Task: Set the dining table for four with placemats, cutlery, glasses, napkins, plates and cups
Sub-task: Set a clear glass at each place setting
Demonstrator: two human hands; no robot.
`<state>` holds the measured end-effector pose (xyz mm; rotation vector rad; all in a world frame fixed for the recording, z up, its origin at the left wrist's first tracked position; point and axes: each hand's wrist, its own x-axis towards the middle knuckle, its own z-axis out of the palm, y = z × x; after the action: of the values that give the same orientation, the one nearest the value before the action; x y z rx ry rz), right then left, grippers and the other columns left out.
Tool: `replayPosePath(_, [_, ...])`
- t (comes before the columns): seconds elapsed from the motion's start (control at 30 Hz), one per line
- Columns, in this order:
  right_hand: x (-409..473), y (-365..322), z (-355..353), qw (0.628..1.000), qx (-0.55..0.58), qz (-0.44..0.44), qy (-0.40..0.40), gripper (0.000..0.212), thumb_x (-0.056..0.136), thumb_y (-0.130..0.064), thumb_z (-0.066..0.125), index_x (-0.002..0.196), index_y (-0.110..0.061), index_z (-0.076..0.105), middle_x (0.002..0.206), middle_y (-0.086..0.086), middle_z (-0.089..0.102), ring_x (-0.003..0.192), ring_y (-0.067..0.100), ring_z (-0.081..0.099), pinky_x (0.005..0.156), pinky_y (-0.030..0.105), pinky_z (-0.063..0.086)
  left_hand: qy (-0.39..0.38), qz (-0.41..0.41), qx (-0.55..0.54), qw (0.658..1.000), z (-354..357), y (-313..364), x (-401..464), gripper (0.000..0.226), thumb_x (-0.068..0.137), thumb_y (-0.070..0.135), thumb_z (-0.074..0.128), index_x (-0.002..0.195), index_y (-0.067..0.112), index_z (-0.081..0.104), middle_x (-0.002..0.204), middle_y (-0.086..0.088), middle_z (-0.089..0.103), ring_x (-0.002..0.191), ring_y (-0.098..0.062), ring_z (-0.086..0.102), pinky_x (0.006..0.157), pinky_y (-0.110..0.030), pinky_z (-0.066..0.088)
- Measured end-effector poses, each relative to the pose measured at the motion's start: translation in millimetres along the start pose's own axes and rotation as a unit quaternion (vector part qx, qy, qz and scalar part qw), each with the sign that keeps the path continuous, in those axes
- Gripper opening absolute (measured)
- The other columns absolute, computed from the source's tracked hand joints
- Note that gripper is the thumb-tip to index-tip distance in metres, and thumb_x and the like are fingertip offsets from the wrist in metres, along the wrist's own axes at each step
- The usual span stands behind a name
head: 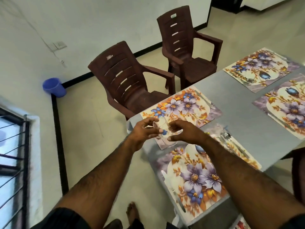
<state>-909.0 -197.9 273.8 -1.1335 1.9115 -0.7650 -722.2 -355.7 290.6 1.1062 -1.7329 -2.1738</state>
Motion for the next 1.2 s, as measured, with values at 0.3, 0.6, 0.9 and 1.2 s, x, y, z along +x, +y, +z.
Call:
replayPosePath(0.3, [63.6, -67.6, 112.8, 0.994, 0.1, 0.035, 0.016, 0.04, 0.077, -0.037, 0.091, 0.111, -0.034, 0.07, 0.103, -0.003, 0.074, 0.091, 0.017, 0.069, 0.074, 0.032, 0.059, -0.008, 0.001, 0.016, 1.0, -149.6, -21.2, -9.6, 0.06, 0.081, 0.024, 0.091, 0.134, 0.025, 0.062, 0.116, -0.003, 0.073, 0.108, -0.017, 0.072, 0.081, -0.035, 0.059])
replayPosePath(0.6, [103.1, -111.9, 146.0, 0.878, 0.441, 0.126, 0.136, 0.074, 0.083, -0.005, 0.081, 0.139, -0.031, 0.042, 0.115, 0.023, 0.074, 0.1, 0.046, 0.074, 0.082, 0.05, 0.06, 0.044, -0.006, 0.04, 0.998, -262.7, 15.5, 21.4, 0.034, 0.089, 0.029, 0.083, 0.117, 0.013, 0.071, 0.099, -0.004, 0.076, 0.089, -0.018, 0.071, 0.077, -0.037, 0.056])
replayPosePath(0.9, [150.1, -77.9, 75.6, 0.795, 0.543, 0.108, 0.248, 0.043, 0.087, -0.014, 0.073, 0.128, -0.02, 0.059, 0.117, 0.024, 0.073, 0.095, 0.041, 0.07, 0.087, 0.058, 0.058, -0.063, -0.028, 0.119, 0.99, -197.5, 58.8, 146.9, 0.028, 0.088, 0.019, 0.085, 0.108, 0.009, 0.07, 0.087, -0.008, 0.07, 0.071, -0.017, 0.062, 0.054, -0.026, 0.048])
replayPosePath(1.2, [116.5, -45.2, 26.0, 0.758, 0.46, 0.168, 0.43, 0.05, 0.079, 0.005, 0.076, 0.121, -0.015, 0.057, 0.095, 0.028, 0.062, 0.085, 0.039, 0.066, 0.063, 0.038, 0.058, -0.186, 0.003, 0.269, 0.945, -107.5, 102.7, 237.6, 0.006, 0.093, 0.008, 0.076, 0.092, 0.012, 0.071, 0.078, -0.006, 0.07, 0.055, -0.007, 0.06, 0.053, -0.024, 0.047])
